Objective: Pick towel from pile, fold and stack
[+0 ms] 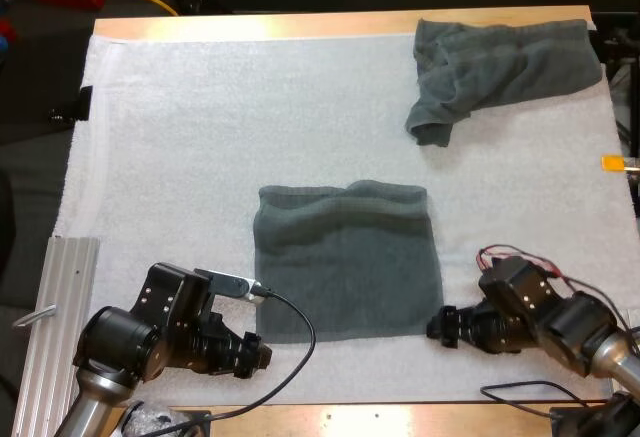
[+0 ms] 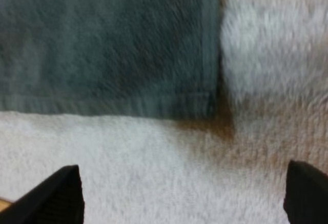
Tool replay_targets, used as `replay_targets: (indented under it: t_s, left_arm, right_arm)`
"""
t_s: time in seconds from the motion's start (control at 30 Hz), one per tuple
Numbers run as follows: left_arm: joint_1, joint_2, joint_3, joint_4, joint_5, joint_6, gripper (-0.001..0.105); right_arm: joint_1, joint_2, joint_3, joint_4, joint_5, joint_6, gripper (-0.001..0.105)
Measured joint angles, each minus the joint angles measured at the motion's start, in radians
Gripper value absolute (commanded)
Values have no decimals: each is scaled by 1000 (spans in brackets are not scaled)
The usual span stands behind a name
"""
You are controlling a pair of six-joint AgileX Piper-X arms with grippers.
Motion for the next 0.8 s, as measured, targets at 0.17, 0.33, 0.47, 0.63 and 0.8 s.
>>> replay_targets:
  t_s: [0.17,0.33,0.47,0.63,0.8]
  left_arm:
    - [0,0,0,2,23,0,69]
    - [0,0,0,3,23,0,69]
    - [0,0,0,12,23,0,69]
    - [0,0,0,14,23,0,69]
    - [0,0,0,16,23,0,69]
  right_arm:
    - [0,0,94,-178,-34,137,77]
    - [0,14,159,-373,-36,300,77]
    - [0,59,182,-451,-36,366,77]
    - [0,110,186,-538,-40,402,77]
    - [0,145,186,-589,-44,427,71]
